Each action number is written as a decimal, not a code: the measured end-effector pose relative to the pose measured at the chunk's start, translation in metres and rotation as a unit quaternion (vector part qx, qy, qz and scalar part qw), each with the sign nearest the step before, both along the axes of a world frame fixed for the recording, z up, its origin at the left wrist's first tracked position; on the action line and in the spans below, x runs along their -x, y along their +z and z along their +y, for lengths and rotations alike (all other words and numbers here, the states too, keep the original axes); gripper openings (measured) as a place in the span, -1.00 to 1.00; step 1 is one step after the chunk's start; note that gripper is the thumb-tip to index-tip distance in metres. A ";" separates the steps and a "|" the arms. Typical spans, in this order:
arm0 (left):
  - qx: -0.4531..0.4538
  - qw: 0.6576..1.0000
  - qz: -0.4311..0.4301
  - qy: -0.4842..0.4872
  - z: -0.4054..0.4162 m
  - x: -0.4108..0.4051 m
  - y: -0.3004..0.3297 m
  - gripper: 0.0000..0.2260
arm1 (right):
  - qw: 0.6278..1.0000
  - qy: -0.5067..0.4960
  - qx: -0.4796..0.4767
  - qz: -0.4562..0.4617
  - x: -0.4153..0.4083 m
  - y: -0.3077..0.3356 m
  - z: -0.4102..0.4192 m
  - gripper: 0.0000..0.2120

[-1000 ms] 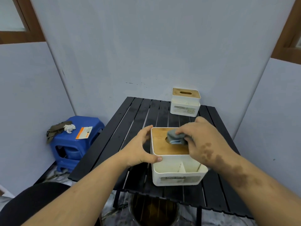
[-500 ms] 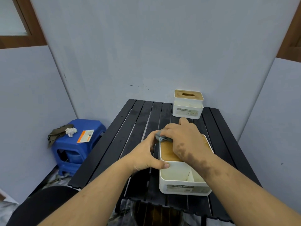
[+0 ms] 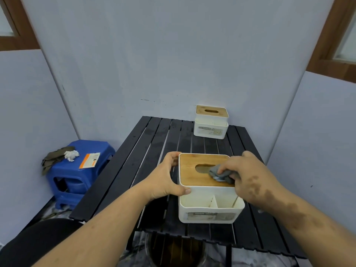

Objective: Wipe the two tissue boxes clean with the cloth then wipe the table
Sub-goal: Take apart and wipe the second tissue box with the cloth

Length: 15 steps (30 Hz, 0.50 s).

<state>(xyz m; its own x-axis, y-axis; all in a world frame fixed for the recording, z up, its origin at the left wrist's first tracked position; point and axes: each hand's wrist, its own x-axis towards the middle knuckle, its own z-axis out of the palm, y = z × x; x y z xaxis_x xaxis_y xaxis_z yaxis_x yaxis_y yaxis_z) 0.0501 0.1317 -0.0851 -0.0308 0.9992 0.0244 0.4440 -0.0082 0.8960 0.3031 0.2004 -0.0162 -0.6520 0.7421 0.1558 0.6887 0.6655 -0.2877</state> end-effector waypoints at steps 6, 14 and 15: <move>0.004 1.000 -0.008 -0.009 0.001 0.000 0.003 -0.03 | 0.989 0.093 -0.077 0.081 -0.018 -0.020 -0.015 -0.61; 0.039 0.999 -0.014 -0.005 -0.013 0.006 0.011 0.13 | 0.936 -0.162 0.055 0.306 -0.057 -0.041 -0.014 -0.61; 0.037 0.999 0.002 0.007 -0.017 0.006 0.012 0.13 | 0.932 -0.151 0.056 0.324 -0.057 -0.040 -0.019 -0.60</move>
<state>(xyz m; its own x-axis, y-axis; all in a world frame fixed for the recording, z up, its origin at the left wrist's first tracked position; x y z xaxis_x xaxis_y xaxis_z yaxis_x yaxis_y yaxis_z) 0.0444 0.1149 -0.0727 -0.0442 0.9978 -0.0494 0.4472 0.0640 0.8921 0.3601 0.1812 -0.0563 -0.2061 0.9118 0.3552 0.4974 0.4102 -0.7644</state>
